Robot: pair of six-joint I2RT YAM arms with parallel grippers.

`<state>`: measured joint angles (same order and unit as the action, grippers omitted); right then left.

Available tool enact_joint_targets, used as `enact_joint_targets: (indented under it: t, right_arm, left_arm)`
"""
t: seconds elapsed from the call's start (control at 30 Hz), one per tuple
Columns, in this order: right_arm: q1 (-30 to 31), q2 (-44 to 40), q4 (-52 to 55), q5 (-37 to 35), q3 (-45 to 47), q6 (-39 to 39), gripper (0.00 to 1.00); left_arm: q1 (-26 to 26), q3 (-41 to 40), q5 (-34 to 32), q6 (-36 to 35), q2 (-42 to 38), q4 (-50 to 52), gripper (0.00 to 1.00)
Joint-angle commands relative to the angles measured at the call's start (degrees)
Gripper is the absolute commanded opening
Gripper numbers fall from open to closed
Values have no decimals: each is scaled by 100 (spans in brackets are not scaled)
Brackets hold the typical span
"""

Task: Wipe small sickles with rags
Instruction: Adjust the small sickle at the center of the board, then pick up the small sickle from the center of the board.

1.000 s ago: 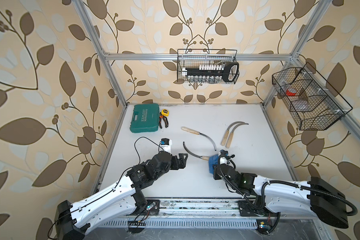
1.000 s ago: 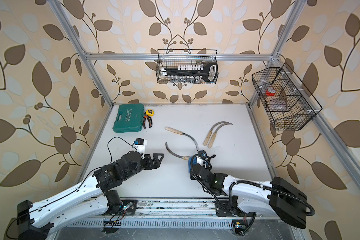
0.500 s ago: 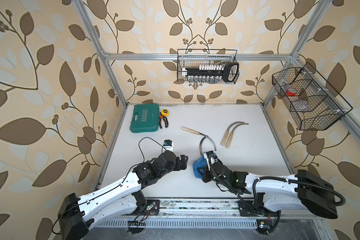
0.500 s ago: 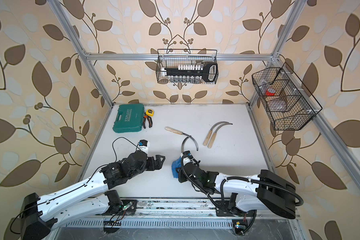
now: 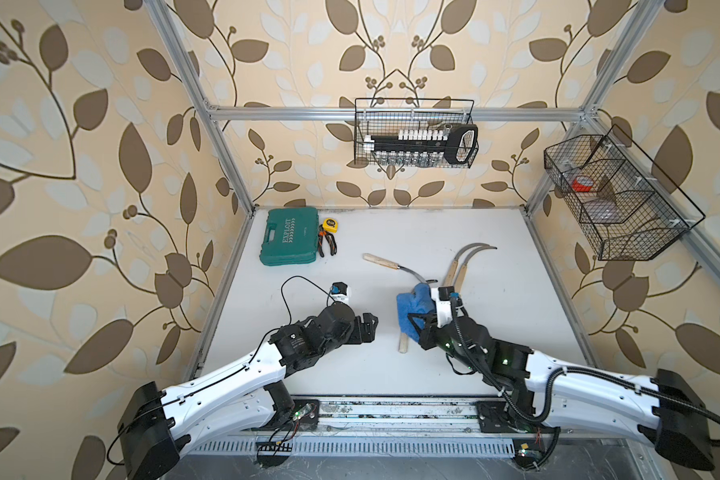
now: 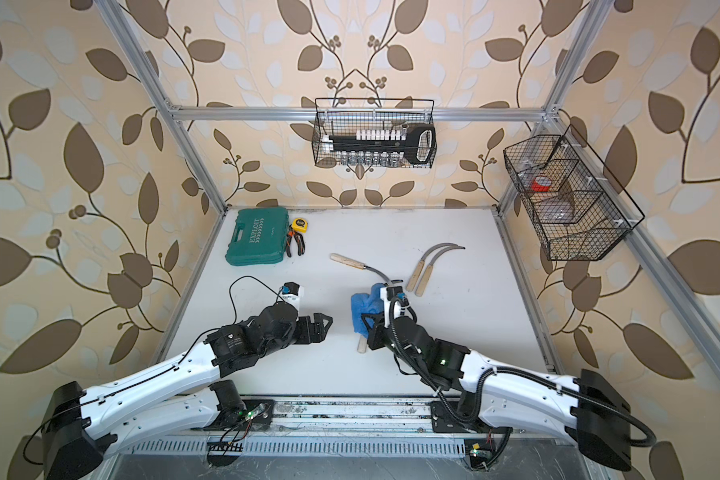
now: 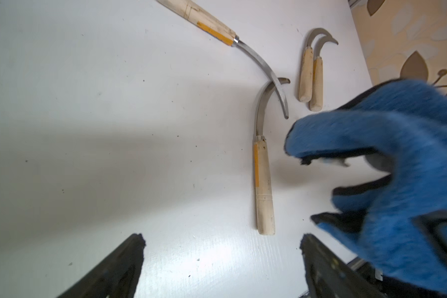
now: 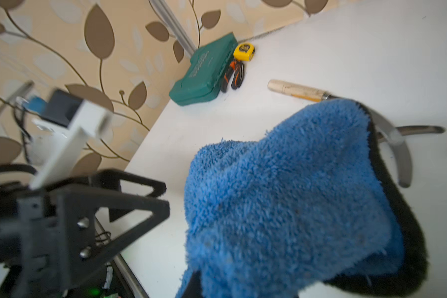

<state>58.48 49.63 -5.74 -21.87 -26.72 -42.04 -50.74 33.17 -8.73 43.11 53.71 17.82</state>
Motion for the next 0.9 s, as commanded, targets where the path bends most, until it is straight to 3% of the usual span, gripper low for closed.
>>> enact_joint_targets:
  t: [0.0,0.1,0.23,0.47,0.67,0.87]
  right_arm:
    - [-275,-751,914,-582,170,65,0]
    - [-478,-1424,1563,-1138,204,73,0]
    - [-920,-1645,2154,-1408,126,47,0]
    - [-2108,-1033,1672,-195,284,320,0]
    - [-2584,-744,1358,125,413,417,0]
    - [-2701,-778,1432,74,506,374,0]
  left_arm:
    - [-302,-170,240,-18,285,-441,93]
    - [-806,-152,-120,167,647,-585,92]
    - [-1325,-60,-372,399,1291,-800,88]
    - [-2070,447,-929,820,2298,-754,85]
    - [-2160,1172,-1016,751,3390,-575,80]
    - [-2159,1982,-1225,798,4401,-91,66]
